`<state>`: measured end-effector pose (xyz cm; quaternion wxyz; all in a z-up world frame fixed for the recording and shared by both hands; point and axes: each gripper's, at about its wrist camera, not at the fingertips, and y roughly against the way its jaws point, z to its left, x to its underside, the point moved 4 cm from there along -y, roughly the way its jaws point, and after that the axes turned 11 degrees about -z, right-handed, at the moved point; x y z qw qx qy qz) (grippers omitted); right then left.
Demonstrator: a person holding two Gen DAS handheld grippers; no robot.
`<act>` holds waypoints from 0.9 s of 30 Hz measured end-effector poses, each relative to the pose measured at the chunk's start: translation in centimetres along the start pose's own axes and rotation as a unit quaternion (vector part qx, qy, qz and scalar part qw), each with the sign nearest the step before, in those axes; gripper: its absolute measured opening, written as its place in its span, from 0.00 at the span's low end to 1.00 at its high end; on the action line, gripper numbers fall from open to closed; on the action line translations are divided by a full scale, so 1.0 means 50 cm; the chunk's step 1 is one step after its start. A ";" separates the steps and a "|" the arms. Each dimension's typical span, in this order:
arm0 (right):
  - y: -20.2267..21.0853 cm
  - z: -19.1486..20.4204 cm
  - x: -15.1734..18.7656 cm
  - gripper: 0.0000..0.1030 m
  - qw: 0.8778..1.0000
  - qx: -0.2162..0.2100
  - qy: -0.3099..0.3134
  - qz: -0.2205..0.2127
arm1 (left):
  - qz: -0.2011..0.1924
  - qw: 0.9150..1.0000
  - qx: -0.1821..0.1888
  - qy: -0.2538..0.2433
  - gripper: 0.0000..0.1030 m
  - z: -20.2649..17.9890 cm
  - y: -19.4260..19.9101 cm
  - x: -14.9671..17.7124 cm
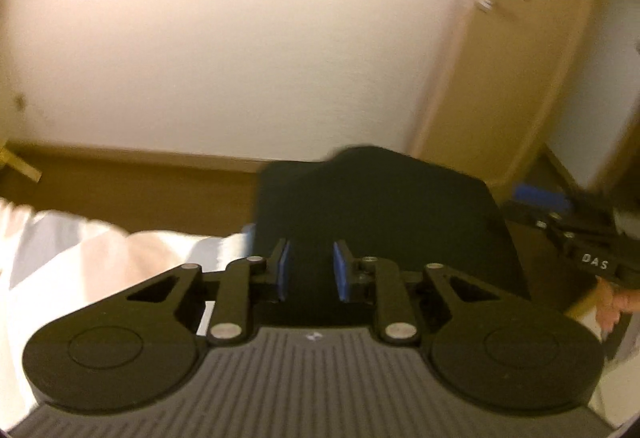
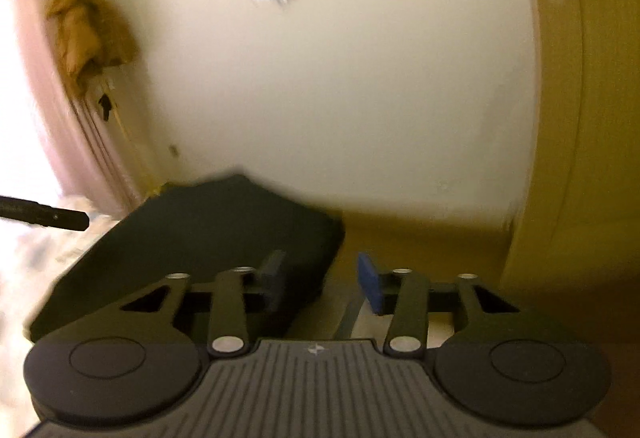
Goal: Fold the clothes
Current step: 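Carry the folded trousers with both grippers toward the clothes stack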
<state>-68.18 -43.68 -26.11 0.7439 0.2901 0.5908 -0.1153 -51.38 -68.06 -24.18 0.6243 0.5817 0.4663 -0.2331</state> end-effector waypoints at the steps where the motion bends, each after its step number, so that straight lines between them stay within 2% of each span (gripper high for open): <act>1: 0.008 0.026 -0.001 0.40 0.999 -0.020 0.025 -0.014 | 0.003 1.000 -0.002 -0.011 0.17 -0.011 -0.017 0.007; 3: 0.003 0.075 0.019 0.40 0.996 -0.065 0.065 -0.016 | 0.001 1.000 -0.003 -0.022 0.17 -0.019 -0.055 0.025; 5: -0.014 0.105 0.058 0.38 0.991 -0.086 0.104 -0.002 | -0.014 0.999 -0.009 -0.031 0.14 -0.018 -0.084 0.052; 8: -0.027 0.112 0.123 0.38 0.985 -0.082 0.149 -0.017 | -0.031 0.999 -0.011 -0.041 0.15 -0.011 -0.116 0.092; 11: -0.044 0.098 0.154 0.38 0.987 -0.079 0.142 -0.021 | -0.044 0.998 -0.020 -0.033 0.15 -0.008 -0.154 0.088; 14: -0.065 0.089 0.158 0.38 0.990 -0.081 0.117 -0.015 | -0.043 0.998 -0.027 -0.030 0.15 -0.006 -0.138 0.098; 18: -0.064 0.065 0.147 0.42 0.990 -0.093 0.108 -0.005 | -0.047 0.997 -0.049 -0.046 0.12 -0.046 -0.082 0.075; 20: -0.049 0.043 0.126 0.41 0.990 -0.095 0.101 -0.001 | -0.055 0.996 -0.055 -0.051 0.12 -0.059 -0.045 0.076; 23: -0.025 0.034 0.093 0.40 0.991 -0.098 0.086 -0.016 | -0.066 0.994 -0.068 -0.052 0.13 -0.089 0.002 0.088; 27: 0.042 0.024 0.083 0.41 0.989 -0.137 0.060 -0.019 | -0.064 0.993 -0.094 -0.041 0.13 -0.098 0.042 0.135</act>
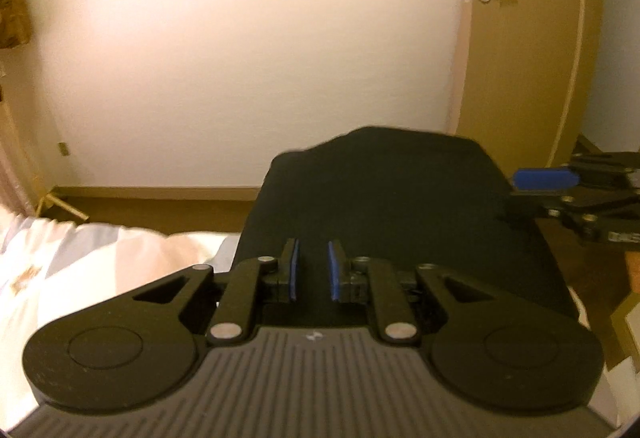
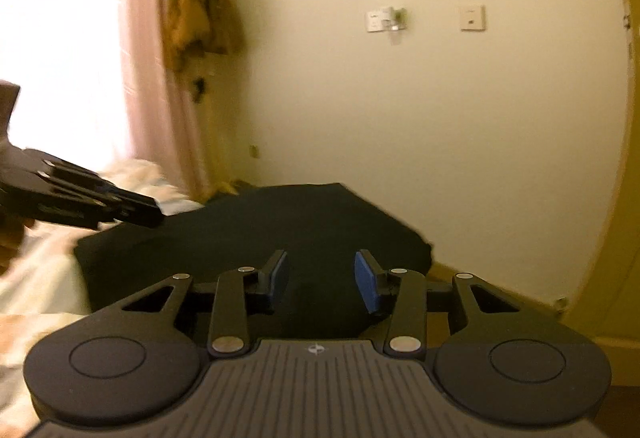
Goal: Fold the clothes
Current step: 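Carry the folded trousers with both grippers toward the clothes stack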
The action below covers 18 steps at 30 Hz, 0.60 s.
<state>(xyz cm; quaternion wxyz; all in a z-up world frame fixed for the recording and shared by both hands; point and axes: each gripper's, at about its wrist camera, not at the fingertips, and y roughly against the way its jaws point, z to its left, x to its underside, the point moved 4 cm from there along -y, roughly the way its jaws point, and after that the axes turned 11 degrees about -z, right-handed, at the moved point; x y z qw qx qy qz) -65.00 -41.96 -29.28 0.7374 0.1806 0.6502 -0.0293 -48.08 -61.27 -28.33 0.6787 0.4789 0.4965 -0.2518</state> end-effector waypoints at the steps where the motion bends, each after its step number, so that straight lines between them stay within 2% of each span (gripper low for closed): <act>1: 0.015 0.007 0.004 0.41 1.000 -0.008 0.005 0.001 | 0.001 1.000 -0.007 0.008 0.13 0.003 0.006 0.011; 4: 0.047 0.038 0.019 0.41 0.999 -0.036 0.026 0.003 | -0.011 0.999 -0.031 0.042 0.12 0.012 0.024 0.029; 8: 0.053 0.076 0.051 0.40 0.995 -0.058 0.075 0.015 | -0.006 0.997 -0.046 0.054 0.12 -0.002 0.025 0.041; 12: 0.029 0.073 0.099 0.42 0.992 -0.041 0.098 0.062 | 0.012 0.998 -0.052 0.023 0.12 -0.030 0.016 0.056; 15: 0.031 0.064 0.102 0.43 0.993 -0.037 0.088 0.071 | 0.008 0.998 -0.050 0.027 0.12 -0.039 0.018 0.037; 18: 0.033 0.068 0.093 0.43 0.992 -0.033 0.096 0.077 | -0.013 0.998 -0.060 0.030 0.12 -0.033 0.050 0.021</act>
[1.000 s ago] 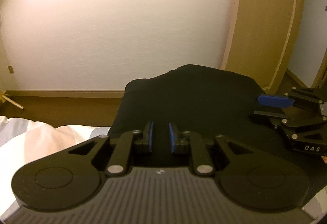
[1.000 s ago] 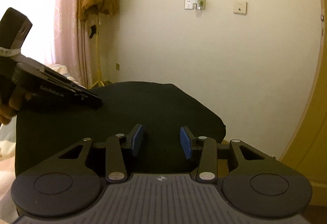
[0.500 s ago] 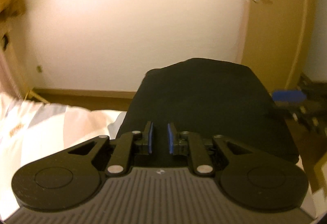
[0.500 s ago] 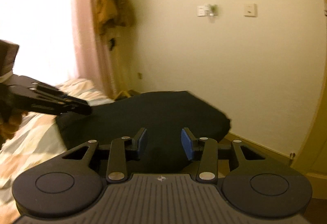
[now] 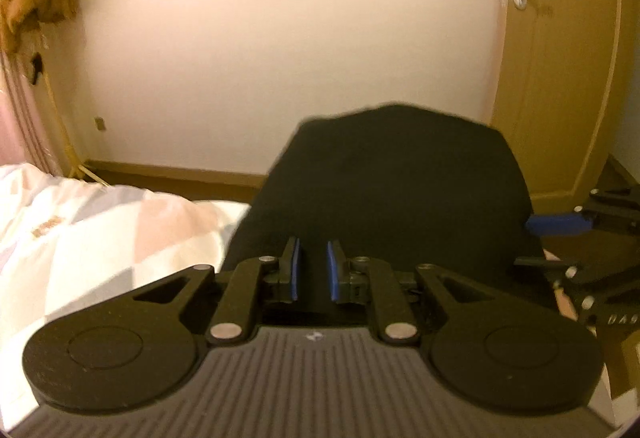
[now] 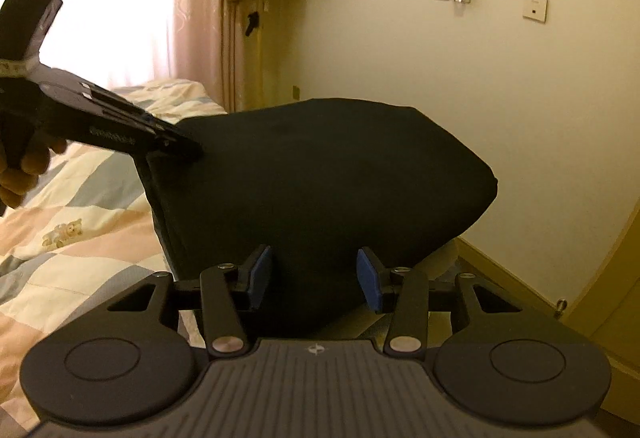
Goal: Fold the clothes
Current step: 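Carry the folded trousers with both grippers toward the clothes stack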
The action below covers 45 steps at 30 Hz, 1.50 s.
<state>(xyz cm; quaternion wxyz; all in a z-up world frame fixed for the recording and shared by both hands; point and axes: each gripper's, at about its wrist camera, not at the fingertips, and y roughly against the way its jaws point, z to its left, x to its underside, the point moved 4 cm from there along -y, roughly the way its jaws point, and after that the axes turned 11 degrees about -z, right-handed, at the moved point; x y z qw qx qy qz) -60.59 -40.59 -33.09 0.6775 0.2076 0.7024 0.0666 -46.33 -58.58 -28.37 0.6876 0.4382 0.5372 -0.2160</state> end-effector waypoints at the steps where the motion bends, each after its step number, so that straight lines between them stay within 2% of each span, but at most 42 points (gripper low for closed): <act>1: 0.007 0.002 -0.007 0.42 1.000 0.000 0.001 -0.006 | -0.007 1.000 -0.003 -0.001 0.12 0.003 0.011 -0.002; 4: 0.030 0.007 -0.033 0.40 0.999 -0.012 -0.003 -0.042 | -0.004 1.000 -0.015 0.003 0.12 0.014 0.020 0.008; 6: 0.039 0.020 -0.035 0.40 0.999 -0.024 -0.002 -0.048 | 0.013 1.000 -0.015 0.009 0.12 0.018 0.008 0.030; 10: 0.017 0.045 0.000 0.40 0.999 -0.022 0.032 -0.014 | 0.029 0.999 -0.014 -0.001 0.10 -0.001 -0.022 0.074; 14: 0.010 0.046 0.036 0.40 0.998 -0.020 0.057 0.000 | 0.026 0.999 -0.016 0.029 0.08 0.006 -0.031 0.087; 16: 0.006 0.039 0.043 0.40 0.998 -0.020 0.054 0.005 | 0.031 0.999 -0.020 0.026 0.08 0.002 -0.031 0.085; 20: 0.006 0.030 0.039 0.42 0.998 -0.027 0.046 0.014 | 0.030 0.999 -0.011 0.026 0.08 0.004 -0.009 0.035; 23: 0.025 0.005 -0.002 0.39 0.999 -0.038 -0.007 0.004 | 0.007 1.000 0.002 0.022 0.10 0.005 0.009 -0.024; 28: 0.019 -0.102 -0.104 0.40 0.995 -0.013 -0.081 -0.059 | -0.016 1.000 0.004 -0.012 0.11 -0.007 -0.036 -0.095; 32: -0.062 -0.185 -0.146 0.40 0.992 0.026 -0.092 -0.080 | 0.039 0.999 -0.023 -0.028 0.12 -0.023 -0.124 -0.089; 35: -0.132 -0.223 -0.125 0.40 0.993 0.042 -0.095 -0.051 | 0.077 0.996 -0.040 -0.027 0.12 -0.040 -0.164 -0.067; 38: -0.179 -0.237 -0.069 0.40 0.992 0.035 -0.121 -0.002 | 0.084 0.994 -0.051 -0.038 0.12 -0.061 -0.174 -0.058; 41: -0.177 -0.253 -0.041 0.40 0.987 0.038 -0.157 -0.006 | 0.090 0.994 -0.054 -0.040 0.12 -0.074 -0.180 -0.062; 45: -0.179 -0.257 -0.045 0.40 0.988 0.040 -0.148 0.000 | 0.095 0.993 -0.058 -0.032 0.12 -0.076 -0.179 -0.067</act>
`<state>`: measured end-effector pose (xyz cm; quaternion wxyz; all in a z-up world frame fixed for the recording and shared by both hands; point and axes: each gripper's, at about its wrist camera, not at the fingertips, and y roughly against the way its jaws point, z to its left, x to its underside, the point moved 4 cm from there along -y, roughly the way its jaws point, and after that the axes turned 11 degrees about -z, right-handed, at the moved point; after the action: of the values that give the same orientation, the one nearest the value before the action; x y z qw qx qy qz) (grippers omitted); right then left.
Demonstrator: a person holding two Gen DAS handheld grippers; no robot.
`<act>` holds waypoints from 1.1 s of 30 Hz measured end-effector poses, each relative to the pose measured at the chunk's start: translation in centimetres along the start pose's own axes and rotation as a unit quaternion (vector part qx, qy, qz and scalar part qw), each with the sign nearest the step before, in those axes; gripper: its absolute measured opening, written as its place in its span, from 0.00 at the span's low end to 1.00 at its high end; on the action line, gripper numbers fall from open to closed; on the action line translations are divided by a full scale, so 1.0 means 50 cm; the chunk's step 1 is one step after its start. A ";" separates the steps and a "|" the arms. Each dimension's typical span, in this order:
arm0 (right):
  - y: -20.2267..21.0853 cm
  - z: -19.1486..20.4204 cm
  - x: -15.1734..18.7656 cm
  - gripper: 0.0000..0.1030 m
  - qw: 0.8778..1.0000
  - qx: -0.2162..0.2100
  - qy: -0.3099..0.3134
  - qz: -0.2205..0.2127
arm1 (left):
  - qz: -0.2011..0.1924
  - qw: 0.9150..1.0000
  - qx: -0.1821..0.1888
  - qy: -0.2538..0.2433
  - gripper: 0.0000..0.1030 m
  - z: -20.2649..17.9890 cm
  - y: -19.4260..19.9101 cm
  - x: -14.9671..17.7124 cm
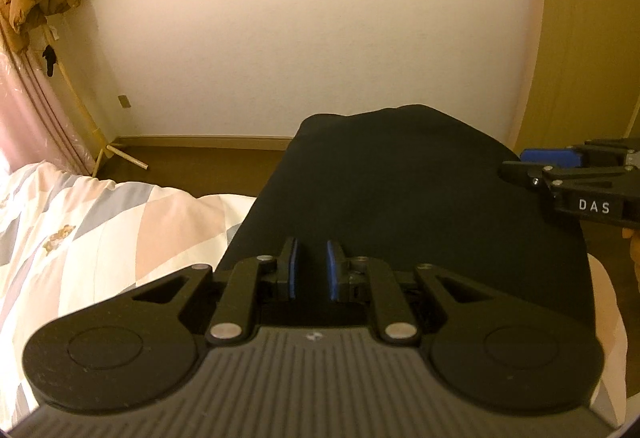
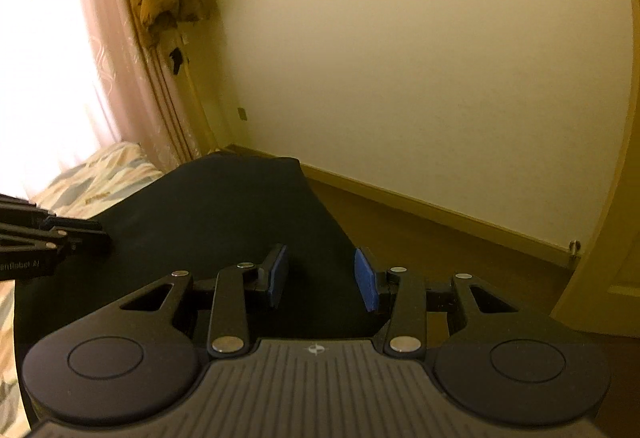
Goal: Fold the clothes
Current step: 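Carry the folded trousers with both grippers toward the clothes stack, then lower the trousers onto the clothes stack and open both grippers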
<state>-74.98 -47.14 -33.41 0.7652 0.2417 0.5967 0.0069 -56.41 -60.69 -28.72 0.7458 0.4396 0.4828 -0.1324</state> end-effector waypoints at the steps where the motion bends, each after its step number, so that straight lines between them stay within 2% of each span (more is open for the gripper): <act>1: -0.001 -0.001 -0.004 0.40 1.000 0.000 0.004 0.003 | 0.000 1.000 0.000 0.002 0.12 0.000 0.003 -0.001; 3: 0.006 0.001 -0.014 0.40 1.000 0.003 0.008 0.003 | -0.002 1.000 0.000 0.006 0.12 0.002 0.009 -0.001; 8: 0.075 0.027 -0.033 0.40 0.999 -0.005 0.014 -0.036 | 0.005 1.000 -0.004 0.005 0.12 -0.012 0.022 0.016; 11: 0.080 0.050 -0.009 0.42 0.999 -0.011 0.030 -0.004 | 0.020 1.000 -0.015 0.001 0.13 -0.022 0.034 0.023; 13: 0.081 0.057 0.000 0.43 1.000 -0.006 0.028 0.009 | 0.026 0.999 -0.017 0.014 0.19 -0.027 0.067 0.018; 14: 0.086 0.060 -0.003 0.43 1.000 -0.006 0.022 0.014 | 0.030 0.999 -0.020 0.022 0.27 -0.028 0.086 0.017; 16: 0.118 0.066 -0.025 0.46 1.000 -0.009 -0.002 0.011 | 0.039 0.998 -0.034 0.038 0.29 -0.034 0.130 0.019; 20: 0.219 0.086 -0.052 0.64 1.000 -0.011 -0.018 0.019 | 0.066 0.993 -0.065 0.075 0.38 -0.058 0.225 0.035; 23: 0.301 0.096 -0.050 0.70 0.999 -0.011 -0.020 0.049 | 0.090 0.988 -0.086 0.095 0.41 -0.096 0.298 0.041; 25: 0.354 0.098 -0.048 0.73 0.996 -0.018 -0.034 0.075 | 0.101 0.984 -0.095 0.110 0.48 -0.123 0.351 0.038; 27: 0.401 0.098 -0.052 0.76 0.994 -0.023 -0.045 0.096 | 0.099 0.982 -0.099 0.123 0.62 -0.148 0.404 0.030; 29: 0.444 0.098 -0.061 0.82 0.993 -0.024 -0.044 0.106 | 0.092 0.981 -0.107 0.136 0.64 -0.162 0.450 0.023; 33: 0.511 0.104 -0.081 0.86 0.993 -0.031 -0.033 0.112 | 0.089 0.976 -0.121 0.160 0.68 -0.178 0.522 0.013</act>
<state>-64.26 -27.68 -19.20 0.7859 0.2838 0.5396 0.1031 -45.23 -38.46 -16.76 0.7151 0.4030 0.5674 0.0656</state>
